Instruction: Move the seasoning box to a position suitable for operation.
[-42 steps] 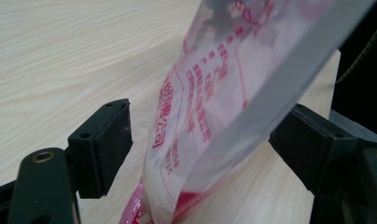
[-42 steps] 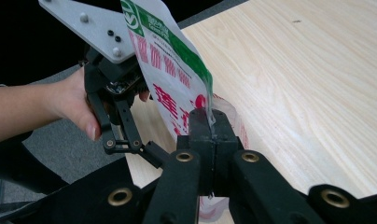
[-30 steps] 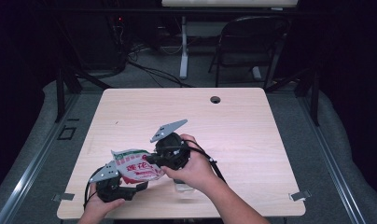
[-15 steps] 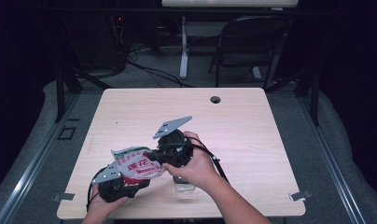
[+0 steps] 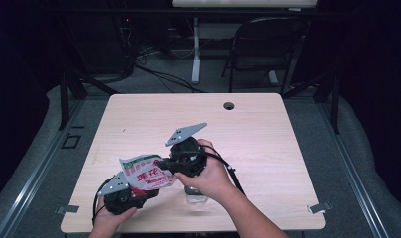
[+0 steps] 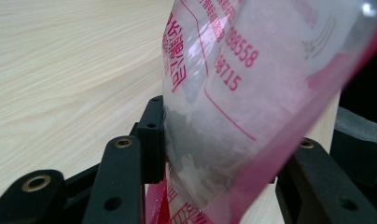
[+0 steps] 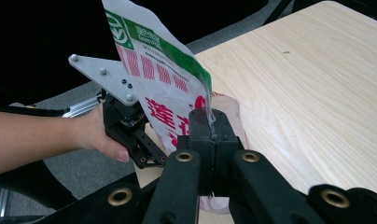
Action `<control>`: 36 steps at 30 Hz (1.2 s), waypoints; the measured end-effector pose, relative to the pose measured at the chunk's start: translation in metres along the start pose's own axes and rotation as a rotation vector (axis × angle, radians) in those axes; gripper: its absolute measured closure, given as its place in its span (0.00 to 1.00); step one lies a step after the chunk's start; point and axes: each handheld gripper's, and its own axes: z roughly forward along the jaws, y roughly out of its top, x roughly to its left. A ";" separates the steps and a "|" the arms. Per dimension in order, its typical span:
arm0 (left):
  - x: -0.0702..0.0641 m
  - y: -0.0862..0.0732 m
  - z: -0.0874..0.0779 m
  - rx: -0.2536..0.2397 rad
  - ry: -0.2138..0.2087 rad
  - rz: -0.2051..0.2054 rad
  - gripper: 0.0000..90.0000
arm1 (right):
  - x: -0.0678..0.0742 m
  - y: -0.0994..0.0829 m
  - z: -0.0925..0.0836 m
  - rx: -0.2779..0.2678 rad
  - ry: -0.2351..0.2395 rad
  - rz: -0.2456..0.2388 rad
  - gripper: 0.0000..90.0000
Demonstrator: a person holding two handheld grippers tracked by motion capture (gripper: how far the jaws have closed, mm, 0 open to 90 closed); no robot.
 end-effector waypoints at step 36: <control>-0.011 0.022 -0.003 0.105 0.322 0.191 0.70 | -0.021 -0.027 -0.012 -0.011 -0.013 0.046 0.94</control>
